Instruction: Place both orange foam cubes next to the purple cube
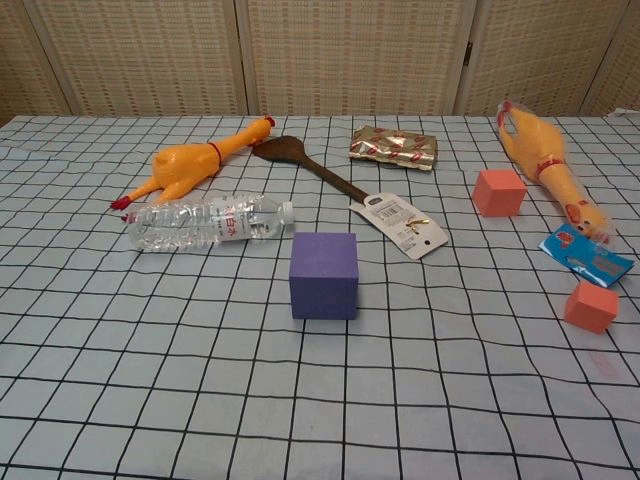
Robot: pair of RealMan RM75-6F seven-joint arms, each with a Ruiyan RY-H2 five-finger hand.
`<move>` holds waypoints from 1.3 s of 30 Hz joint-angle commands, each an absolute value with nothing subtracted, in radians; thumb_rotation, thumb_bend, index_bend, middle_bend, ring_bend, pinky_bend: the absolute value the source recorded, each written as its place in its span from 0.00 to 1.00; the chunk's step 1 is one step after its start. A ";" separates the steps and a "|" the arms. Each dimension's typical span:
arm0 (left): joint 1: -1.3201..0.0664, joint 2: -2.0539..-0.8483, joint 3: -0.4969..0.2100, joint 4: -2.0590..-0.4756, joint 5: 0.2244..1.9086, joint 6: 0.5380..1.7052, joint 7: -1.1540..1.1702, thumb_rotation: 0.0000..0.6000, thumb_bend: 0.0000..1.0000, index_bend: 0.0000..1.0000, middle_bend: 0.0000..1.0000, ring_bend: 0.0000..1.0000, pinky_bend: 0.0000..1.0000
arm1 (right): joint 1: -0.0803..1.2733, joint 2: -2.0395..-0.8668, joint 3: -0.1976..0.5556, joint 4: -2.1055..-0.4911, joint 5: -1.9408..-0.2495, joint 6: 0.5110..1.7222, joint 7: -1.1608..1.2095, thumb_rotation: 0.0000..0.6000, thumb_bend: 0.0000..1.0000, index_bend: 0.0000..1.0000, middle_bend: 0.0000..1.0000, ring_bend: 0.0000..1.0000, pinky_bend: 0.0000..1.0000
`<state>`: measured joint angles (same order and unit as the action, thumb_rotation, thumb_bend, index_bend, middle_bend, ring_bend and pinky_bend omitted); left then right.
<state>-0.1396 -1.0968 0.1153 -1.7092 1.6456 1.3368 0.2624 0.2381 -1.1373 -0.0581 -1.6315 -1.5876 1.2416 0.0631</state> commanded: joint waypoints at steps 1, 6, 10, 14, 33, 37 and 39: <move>-0.138 -1.098 0.116 -1.708 1.650 1.341 0.264 1.00 0.49 0.39 0.51 0.56 0.60 | 0.236 -1.139 -0.057 -1.628 -1.589 1.247 0.064 1.00 0.12 0.05 0.11 0.02 0.26; -0.138 -1.100 0.119 -1.710 1.652 1.336 0.268 1.00 0.49 0.39 0.51 0.56 0.60 | 0.235 -1.146 -0.049 -1.620 -1.578 1.250 0.064 1.00 0.12 0.05 0.11 0.02 0.26; -0.143 -1.101 0.116 -1.704 1.654 1.332 0.269 1.00 0.49 0.39 0.51 0.56 0.60 | 0.234 -1.157 -0.038 -1.611 -1.574 1.262 0.062 1.00 0.12 0.06 0.11 0.02 0.26; -0.138 -1.101 0.115 -1.701 1.663 1.349 0.266 1.00 0.49 0.39 0.51 0.56 0.60 | 0.227 -1.184 -0.033 -1.587 -1.583 1.287 0.058 1.00 0.12 0.10 0.11 0.02 0.26; -0.126 -1.097 0.115 -1.705 1.668 1.368 0.256 1.00 0.49 0.39 0.52 0.56 0.59 | 0.375 -1.258 0.173 -1.623 -1.331 1.179 -0.196 1.00 0.12 0.26 0.80 0.67 0.73; -0.130 -1.095 0.114 -1.705 1.662 1.360 0.247 1.00 0.49 0.39 0.52 0.56 0.59 | 0.475 -1.354 0.246 -1.516 -1.219 1.106 -0.315 1.00 0.12 0.26 0.87 0.73 0.79; -0.130 -1.094 0.113 -1.707 1.657 1.356 0.248 1.00 0.49 0.39 0.52 0.56 0.59 | 0.510 -1.389 0.269 -1.473 -1.170 1.075 -0.339 1.00 0.12 0.26 0.89 0.75 0.81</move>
<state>-0.1300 -1.0946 0.1132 -1.7066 1.6578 1.3559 0.2477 0.4480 -1.3273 0.2213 -1.5421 -1.2438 1.1278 -0.2810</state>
